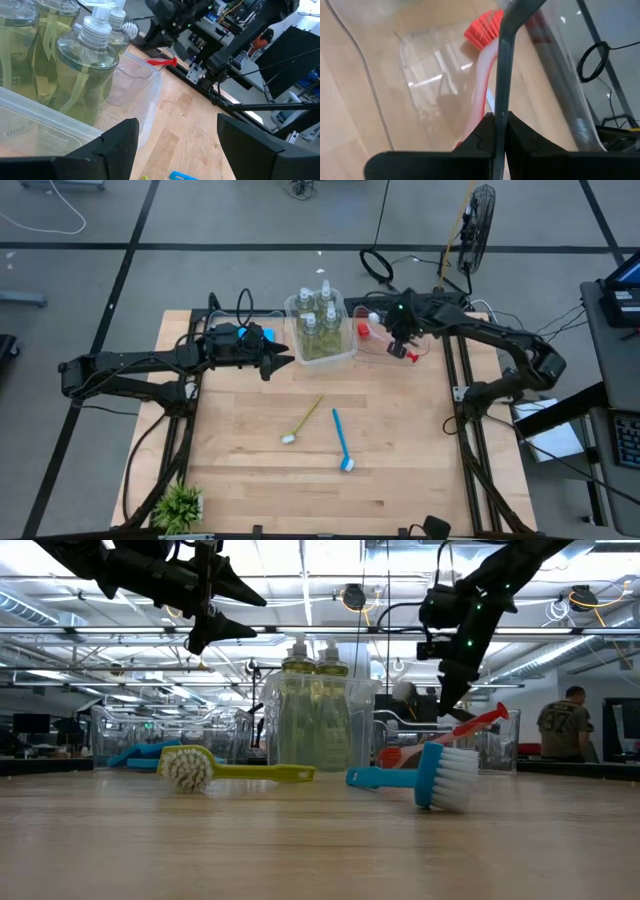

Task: Pick & Place Kitchen Sink Supplies
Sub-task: Put the black dish brush into the right transparent bin, then put the blue dish brush into the right transparent bin

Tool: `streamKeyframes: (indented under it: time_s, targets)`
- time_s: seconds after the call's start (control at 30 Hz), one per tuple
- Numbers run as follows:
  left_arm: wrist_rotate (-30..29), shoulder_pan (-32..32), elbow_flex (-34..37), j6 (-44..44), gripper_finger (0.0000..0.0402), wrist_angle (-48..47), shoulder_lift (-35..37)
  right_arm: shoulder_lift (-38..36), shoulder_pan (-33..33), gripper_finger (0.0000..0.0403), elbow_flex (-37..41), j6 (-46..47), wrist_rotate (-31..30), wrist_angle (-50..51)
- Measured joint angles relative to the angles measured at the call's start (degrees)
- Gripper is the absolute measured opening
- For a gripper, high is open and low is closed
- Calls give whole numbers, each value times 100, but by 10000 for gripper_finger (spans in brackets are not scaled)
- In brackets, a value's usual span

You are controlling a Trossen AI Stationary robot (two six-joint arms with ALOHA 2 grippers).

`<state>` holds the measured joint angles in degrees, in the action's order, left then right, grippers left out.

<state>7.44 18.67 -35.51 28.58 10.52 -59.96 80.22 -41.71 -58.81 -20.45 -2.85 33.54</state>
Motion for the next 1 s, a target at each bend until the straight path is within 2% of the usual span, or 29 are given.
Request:
streamKeyframes:
  time_s: [0.4,1.0]
  targets:
    - [-2,1,0,9,269,0,-2,337,-148,20,4,-212,-5,265]
    - [1,1,0,49,269,2,0,291,-149,89,4,-576,-171,490]
